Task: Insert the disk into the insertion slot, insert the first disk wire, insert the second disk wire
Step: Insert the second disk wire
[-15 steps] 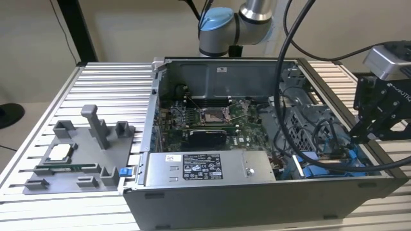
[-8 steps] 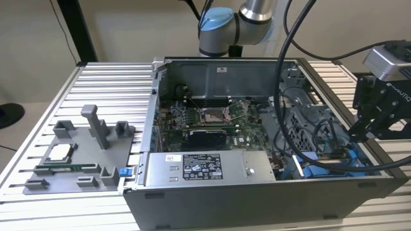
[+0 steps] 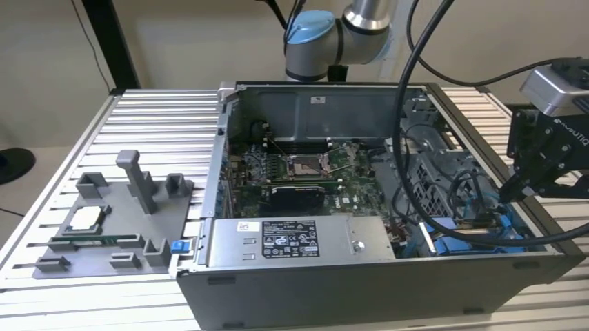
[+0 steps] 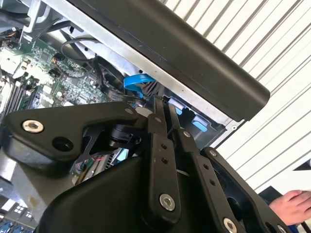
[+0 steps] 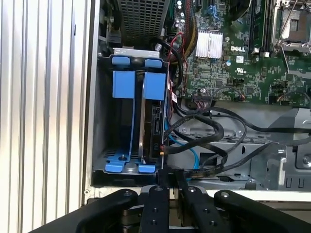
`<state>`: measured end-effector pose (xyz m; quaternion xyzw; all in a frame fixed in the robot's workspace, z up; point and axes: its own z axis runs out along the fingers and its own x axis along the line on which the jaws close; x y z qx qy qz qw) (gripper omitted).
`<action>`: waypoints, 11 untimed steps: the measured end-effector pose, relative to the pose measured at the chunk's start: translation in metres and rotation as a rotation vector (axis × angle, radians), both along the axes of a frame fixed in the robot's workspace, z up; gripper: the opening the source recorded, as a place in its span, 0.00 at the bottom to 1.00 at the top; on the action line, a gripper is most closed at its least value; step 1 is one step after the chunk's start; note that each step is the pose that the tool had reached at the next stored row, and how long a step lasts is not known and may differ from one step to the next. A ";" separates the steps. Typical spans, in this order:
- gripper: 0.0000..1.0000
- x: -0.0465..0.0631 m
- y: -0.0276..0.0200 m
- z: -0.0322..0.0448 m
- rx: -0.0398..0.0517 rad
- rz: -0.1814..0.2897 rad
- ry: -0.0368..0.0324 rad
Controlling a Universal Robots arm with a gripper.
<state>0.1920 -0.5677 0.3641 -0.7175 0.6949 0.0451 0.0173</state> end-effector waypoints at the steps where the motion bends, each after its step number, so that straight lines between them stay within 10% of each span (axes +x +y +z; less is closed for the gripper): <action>1: 0.00 0.000 0.0000 0.0000 0.0000 0.000 0.0000; 11: 0.00 -0.015 -0.0001 0.0071 0.0009 0.000 -0.0071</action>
